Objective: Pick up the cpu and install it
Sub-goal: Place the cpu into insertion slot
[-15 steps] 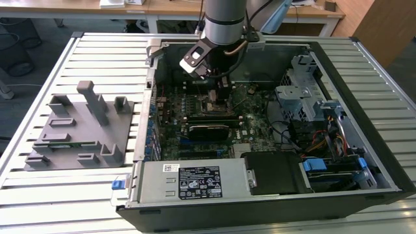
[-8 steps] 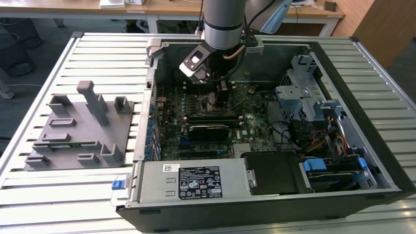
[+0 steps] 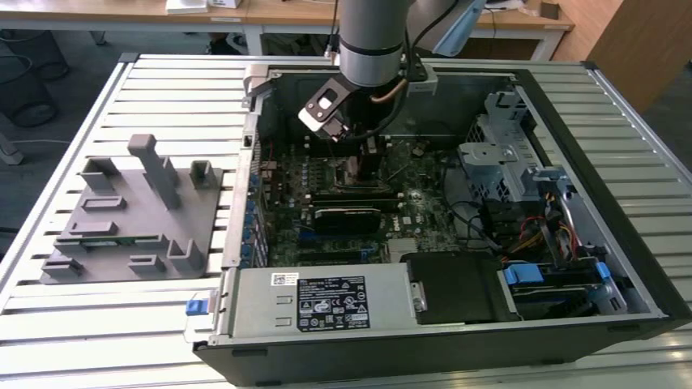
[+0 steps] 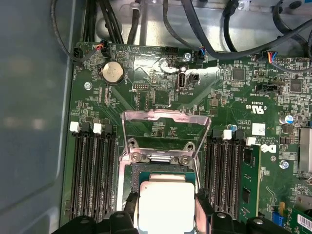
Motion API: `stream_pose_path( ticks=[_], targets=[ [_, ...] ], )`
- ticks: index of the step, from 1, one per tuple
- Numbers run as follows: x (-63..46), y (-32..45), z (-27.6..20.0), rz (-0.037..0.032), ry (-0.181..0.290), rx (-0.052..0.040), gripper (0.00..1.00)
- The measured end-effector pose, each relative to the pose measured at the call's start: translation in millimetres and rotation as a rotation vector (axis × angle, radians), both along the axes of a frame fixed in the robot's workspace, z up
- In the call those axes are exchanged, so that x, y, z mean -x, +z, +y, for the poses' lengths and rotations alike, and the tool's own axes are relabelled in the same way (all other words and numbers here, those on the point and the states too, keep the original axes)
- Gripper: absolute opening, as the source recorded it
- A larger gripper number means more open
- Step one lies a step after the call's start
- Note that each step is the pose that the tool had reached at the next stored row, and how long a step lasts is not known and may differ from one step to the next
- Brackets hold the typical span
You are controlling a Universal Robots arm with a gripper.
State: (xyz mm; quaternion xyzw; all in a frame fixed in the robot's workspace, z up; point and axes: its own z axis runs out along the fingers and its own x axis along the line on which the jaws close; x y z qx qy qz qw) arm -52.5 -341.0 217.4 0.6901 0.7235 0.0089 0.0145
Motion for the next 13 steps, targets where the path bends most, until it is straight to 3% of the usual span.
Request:
stream_pose_path(
  ticks=[13],
  targets=[
    [0.5, -9.9, 0.2, 0.0001, -0.001, -0.0001, 0.54]
  ],
)
